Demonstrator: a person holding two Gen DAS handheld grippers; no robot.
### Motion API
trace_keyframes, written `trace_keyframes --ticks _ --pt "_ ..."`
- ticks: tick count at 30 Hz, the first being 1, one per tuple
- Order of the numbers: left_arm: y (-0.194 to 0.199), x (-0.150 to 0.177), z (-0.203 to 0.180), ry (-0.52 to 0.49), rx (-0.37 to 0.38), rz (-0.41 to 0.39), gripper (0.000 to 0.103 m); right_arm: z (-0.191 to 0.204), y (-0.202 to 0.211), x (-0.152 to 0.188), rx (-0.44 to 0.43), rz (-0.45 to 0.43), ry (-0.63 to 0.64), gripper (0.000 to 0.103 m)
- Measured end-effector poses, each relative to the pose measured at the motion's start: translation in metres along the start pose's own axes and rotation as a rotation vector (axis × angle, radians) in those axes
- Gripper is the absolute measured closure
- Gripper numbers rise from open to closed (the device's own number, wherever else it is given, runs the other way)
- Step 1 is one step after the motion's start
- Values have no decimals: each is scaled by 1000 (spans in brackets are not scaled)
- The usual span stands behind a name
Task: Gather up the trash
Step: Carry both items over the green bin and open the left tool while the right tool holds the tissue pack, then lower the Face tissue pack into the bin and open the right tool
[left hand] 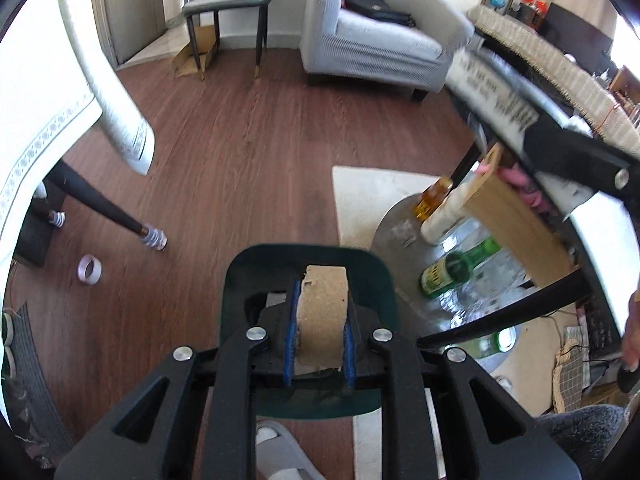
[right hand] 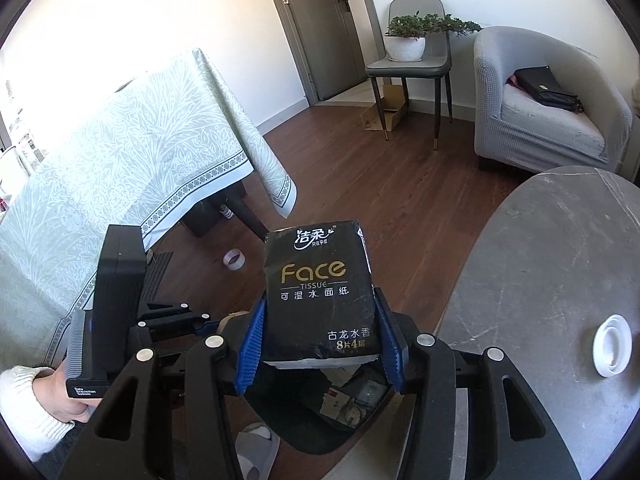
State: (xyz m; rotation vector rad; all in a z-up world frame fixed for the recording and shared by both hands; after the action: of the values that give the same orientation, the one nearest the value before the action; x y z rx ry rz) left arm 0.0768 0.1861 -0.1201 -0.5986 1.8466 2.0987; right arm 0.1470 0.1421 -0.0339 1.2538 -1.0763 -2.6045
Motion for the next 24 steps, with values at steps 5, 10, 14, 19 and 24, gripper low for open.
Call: trace_keyframes --ticks 5,10,14,19,24 --pt "-17 13 11 -7 -19 63 83 6 -19 -1 -15 20 6 52" --pt "-27 23 17 -25 -33 105 79 13 -39 -3 -21 45 17 52" --pt "-31 27 26 -23 -39 120 67 14 -54 -3 -22 72 16 52" --pt "-31 28 34 -11 -37 119 67 16 -73 0 -21 110 16 52" --pt "-25 26 44 24 -36 99 67 18 -92 8 -14 157 16 52"
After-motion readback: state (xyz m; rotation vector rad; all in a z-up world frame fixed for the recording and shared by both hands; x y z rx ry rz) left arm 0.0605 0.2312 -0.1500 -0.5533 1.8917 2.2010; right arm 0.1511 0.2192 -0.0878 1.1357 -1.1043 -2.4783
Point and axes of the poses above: each gripper's, at about its wrist camera, not at the fingertips, and y roughly against the way its jaws point, z to its left, x to its underside, the point moved 2 cm from there along -y, roughly the way its jaws point, and after that the axes turned 14 degrees about -x, right-handed, at the moved point
